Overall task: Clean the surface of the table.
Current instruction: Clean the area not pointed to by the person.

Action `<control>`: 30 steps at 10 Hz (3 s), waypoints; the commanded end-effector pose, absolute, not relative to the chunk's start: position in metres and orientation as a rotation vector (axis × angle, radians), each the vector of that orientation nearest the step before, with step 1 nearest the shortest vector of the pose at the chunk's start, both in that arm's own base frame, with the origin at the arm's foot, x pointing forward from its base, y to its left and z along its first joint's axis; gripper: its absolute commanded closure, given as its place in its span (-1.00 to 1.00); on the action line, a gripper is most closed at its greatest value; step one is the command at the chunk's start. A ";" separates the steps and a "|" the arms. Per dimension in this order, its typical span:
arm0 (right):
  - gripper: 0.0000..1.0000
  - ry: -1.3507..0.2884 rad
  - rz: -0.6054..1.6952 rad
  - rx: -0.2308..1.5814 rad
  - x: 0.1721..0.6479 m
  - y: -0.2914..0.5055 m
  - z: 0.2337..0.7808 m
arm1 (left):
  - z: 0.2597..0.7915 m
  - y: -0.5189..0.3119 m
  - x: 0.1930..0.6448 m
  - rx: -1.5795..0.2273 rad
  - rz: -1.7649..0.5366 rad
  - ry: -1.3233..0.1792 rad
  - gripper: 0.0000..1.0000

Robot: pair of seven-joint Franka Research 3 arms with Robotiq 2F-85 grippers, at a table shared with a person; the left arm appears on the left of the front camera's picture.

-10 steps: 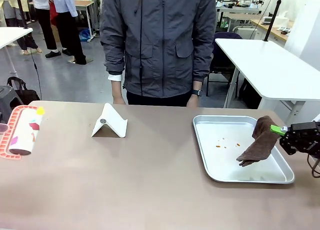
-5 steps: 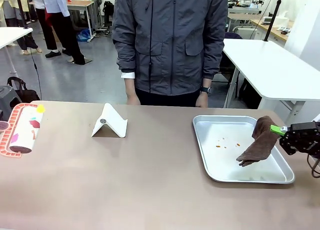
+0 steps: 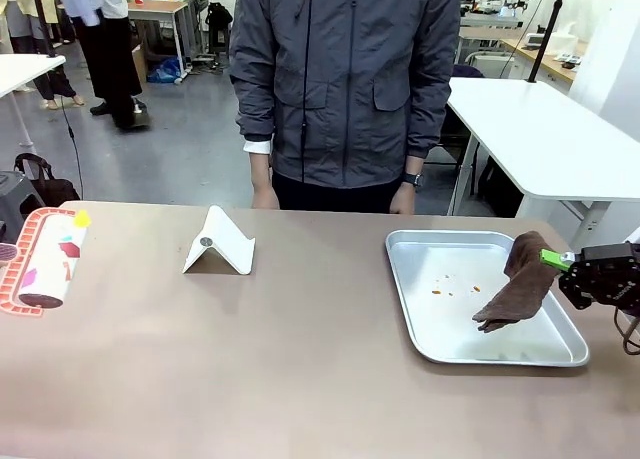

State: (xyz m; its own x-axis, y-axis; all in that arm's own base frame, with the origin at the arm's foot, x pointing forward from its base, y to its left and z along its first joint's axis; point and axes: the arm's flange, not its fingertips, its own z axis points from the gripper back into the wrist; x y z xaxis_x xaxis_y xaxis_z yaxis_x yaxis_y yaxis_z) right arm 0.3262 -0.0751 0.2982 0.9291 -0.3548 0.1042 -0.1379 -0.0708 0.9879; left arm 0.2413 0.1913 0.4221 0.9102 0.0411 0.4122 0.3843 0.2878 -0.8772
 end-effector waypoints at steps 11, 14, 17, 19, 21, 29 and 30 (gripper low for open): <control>0.89 -0.346 -0.065 0.887 0.424 -0.070 0.376 | 0.420 0.189 0.237 -1.259 -0.249 -0.404 0.61; 0.89 -0.280 -0.068 0.702 0.445 -0.054 0.366 | 0.420 0.189 0.237 -1.259 -0.249 -0.404 0.61; 0.89 -0.308 -0.086 0.630 0.480 -0.028 0.328 | 0.420 0.189 0.237 -1.259 -0.249 -0.404 0.61; 0.89 -0.304 -0.099 0.600 0.493 -0.015 0.301 | 0.420 0.189 0.237 -1.259 -0.249 -0.404 0.61; 0.89 -0.296 -0.112 0.551 0.501 -0.003 0.281 | 0.420 0.189 0.237 -1.259 -0.249 -0.404 0.61; 0.89 -0.284 0.038 0.832 0.504 0.057 0.264 | 0.420 0.189 0.237 -1.259 -0.249 -0.404 0.61; 0.89 -0.281 0.078 0.877 0.500 0.072 0.264 | 0.420 0.189 0.237 -1.259 -0.249 -0.404 0.61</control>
